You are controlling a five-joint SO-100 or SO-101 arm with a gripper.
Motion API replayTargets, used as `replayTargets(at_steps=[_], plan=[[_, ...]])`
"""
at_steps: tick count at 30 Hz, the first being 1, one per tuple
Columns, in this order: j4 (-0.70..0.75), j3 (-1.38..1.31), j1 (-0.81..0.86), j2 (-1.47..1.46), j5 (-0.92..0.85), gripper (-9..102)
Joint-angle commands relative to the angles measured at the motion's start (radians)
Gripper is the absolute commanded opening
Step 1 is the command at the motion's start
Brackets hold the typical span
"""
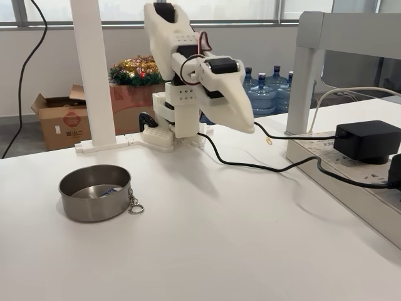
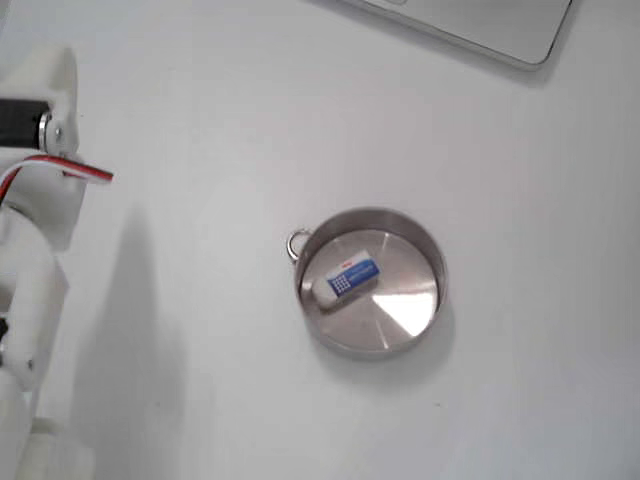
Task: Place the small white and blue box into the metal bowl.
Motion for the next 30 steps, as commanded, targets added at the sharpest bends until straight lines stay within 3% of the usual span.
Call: replayTargets(at_steps=[1,7,12,30], plan=[[0.394,0.061,-0.044,0.273,0.002,-4],[0.824,0.061,-0.069,0.58,0.003,-4],[1.048,0.057,-0.069,0.739,0.003,-4],[1.075,0.052,-0.067,0.75,0.003,-4]])
